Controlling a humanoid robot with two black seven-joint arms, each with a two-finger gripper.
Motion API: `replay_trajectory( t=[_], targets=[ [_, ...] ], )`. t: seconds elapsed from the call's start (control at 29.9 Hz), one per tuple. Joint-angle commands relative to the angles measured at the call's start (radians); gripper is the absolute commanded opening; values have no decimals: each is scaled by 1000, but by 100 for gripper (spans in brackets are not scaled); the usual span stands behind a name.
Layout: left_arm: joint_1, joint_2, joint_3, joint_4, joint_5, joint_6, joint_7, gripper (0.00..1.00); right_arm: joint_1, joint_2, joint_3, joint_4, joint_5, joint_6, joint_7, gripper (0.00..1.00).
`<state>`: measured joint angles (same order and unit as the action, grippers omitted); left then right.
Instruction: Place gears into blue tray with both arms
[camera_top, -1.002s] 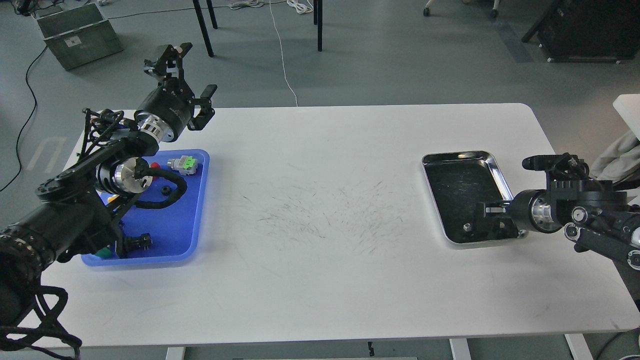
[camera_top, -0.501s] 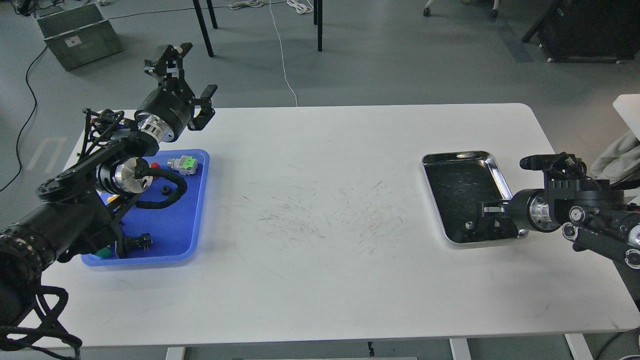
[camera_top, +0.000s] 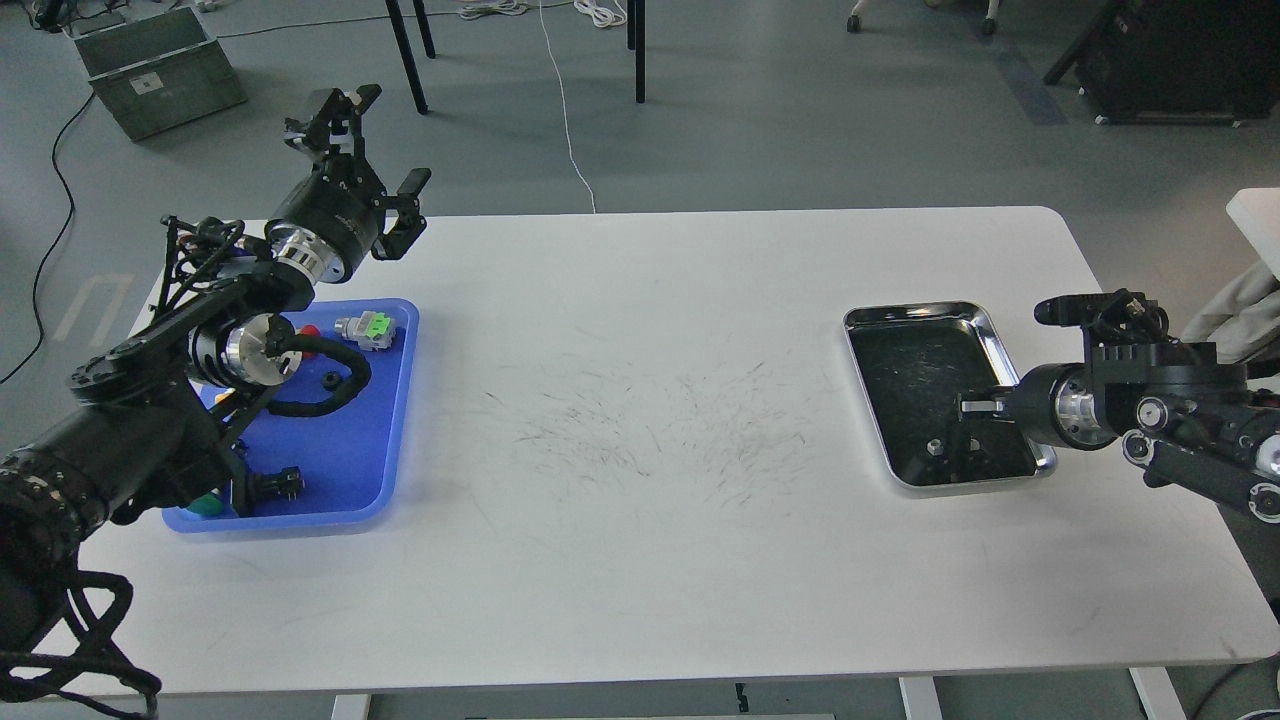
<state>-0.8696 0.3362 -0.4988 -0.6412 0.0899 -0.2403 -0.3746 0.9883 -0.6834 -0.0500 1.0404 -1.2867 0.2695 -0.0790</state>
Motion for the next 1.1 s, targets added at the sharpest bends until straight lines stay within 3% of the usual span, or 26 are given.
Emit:
replay_trajectory(
  t=[0.0, 0.57, 0.87, 1.07],
  targets=[
    [0, 1, -1, 0, -1, 1, 0, 98, 35, -2, 1, 4, 6, -1, -1, 12],
    [-2, 0, -1, 2, 1, 1, 0, 98, 302, 7, 2, 75, 145, -13, -8, 12],
    [-5, -3, -1, 17, 1, -1, 0, 98, 342, 231, -4, 70, 317, -69, 16, 13],
    [-5, 0, 0, 18, 1, -1, 0, 98, 333, 433, -7, -43, 317, -85, 27, 13]
  ],
)
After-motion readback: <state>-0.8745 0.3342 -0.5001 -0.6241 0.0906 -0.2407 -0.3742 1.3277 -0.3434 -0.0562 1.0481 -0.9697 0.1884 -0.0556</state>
